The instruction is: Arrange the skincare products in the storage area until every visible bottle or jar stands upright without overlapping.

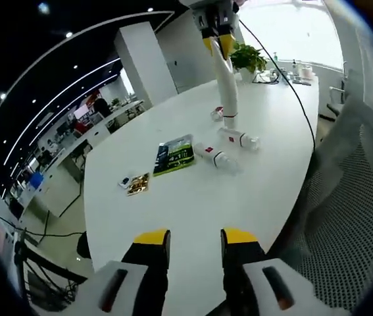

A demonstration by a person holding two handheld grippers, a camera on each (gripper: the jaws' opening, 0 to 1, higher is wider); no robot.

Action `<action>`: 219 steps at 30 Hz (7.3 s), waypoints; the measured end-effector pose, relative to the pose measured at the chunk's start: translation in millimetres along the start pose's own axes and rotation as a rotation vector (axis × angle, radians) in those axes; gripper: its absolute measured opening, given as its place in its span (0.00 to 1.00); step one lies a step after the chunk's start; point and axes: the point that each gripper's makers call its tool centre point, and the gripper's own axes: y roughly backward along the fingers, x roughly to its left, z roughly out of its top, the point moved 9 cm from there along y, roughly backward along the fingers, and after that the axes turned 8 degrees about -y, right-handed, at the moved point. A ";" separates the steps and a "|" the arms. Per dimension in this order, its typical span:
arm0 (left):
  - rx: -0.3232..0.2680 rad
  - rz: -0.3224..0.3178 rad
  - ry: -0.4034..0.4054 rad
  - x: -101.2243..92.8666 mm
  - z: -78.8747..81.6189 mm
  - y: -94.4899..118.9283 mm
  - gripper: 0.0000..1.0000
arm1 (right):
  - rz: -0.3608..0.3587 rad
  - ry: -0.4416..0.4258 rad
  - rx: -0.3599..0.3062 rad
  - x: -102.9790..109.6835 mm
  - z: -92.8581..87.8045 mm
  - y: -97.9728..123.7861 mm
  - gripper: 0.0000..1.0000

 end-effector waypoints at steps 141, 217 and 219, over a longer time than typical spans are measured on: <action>0.024 0.002 0.042 3.2 -6.5 -4.1 0.36 | -0.025 -0.296 0.151 -203.1 -98.6 -31.4 0.22; 0.131 -0.015 0.086 2.8 -18.9 -9.2 0.36 | -0.013 -0.459 0.380 -142.6 -243.8 -155.6 0.25; 0.130 -0.016 0.083 2.7 -18.7 -9.2 0.36 | -0.048 -0.487 0.336 -139.3 -245.0 -153.4 0.25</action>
